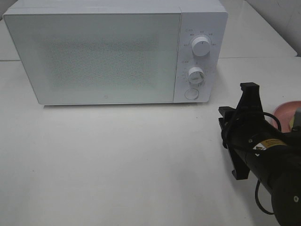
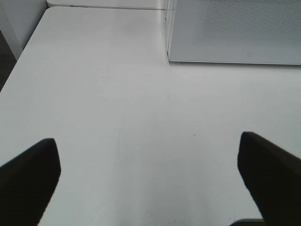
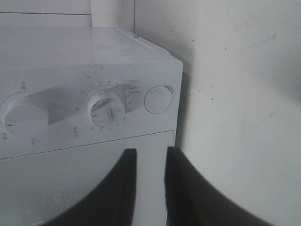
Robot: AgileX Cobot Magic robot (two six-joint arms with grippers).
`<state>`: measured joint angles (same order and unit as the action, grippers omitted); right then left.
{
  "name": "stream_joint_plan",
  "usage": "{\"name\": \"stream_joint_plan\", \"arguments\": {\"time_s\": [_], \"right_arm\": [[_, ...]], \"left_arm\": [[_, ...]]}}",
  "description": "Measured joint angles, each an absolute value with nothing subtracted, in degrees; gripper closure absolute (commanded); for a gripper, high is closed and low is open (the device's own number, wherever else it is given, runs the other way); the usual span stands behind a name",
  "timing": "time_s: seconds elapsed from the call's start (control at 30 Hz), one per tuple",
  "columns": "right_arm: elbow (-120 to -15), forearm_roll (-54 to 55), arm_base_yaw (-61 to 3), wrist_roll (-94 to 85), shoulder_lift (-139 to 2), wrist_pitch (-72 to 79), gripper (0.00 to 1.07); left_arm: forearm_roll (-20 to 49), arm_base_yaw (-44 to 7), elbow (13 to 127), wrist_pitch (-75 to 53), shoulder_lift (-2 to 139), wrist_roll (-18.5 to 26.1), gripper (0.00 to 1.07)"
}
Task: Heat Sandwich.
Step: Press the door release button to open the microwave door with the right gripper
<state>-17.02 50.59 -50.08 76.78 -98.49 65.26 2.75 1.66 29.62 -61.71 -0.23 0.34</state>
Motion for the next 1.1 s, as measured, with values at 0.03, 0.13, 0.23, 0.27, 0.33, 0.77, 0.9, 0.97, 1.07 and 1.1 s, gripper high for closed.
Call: {"name": "stream_joint_plan", "arguments": {"time_s": [0.03, 0.13, 0.23, 0.27, 0.33, 0.77, 0.9, 0.97, 1.07, 1.1], "right_arm": [[-17.02, 50.59, -50.08, 76.78, -98.49, 65.26, 1.02], [-17.02, 50.59, -50.08, 76.83, -98.49, 64.92, 1.07], [-17.02, 50.59, -50.08, 76.83, -98.49, 64.74, 1.07], [-17.02, 50.59, -50.08, 76.83, -98.49, 64.69, 1.07], [-17.02, 50.59, -50.08, 76.83, -98.49, 64.63, 1.07], [-20.0, 44.98, -43.83, 76.72, -99.06, 59.76, 1.07], [-21.08, 43.26, -41.6, 76.66, -99.12, 58.5, 1.07], [-21.43, 43.03, -41.02, 76.55, -99.12, 58.1, 1.07], [-22.92, 41.14, -38.79, 75.34, -99.47, 56.61, 1.07], [-22.92, 41.14, -38.79, 75.34, -99.47, 56.61, 1.07]], "left_arm": [[2.75, 1.66, 29.62, -61.71, -0.23, 0.34, 0.09], [2.75, 1.66, 29.62, -61.71, -0.23, 0.34, 0.09], [2.75, 1.66, 29.62, -61.71, -0.23, 0.34, 0.09], [2.75, 1.66, 29.62, -61.71, -0.23, 0.34, 0.09], [2.75, 1.66, 29.62, -61.71, -0.23, 0.34, 0.09], [2.75, 1.66, 29.62, -61.71, -0.23, 0.34, 0.09], [2.75, 1.66, 29.62, -61.71, -0.23, 0.34, 0.09], [2.75, 1.66, 29.62, -61.71, -0.23, 0.34, 0.09], [2.75, 1.66, 29.62, -61.71, -0.23, 0.34, 0.09], [2.75, 1.66, 29.62, -61.71, -0.23, 0.34, 0.09]]}}
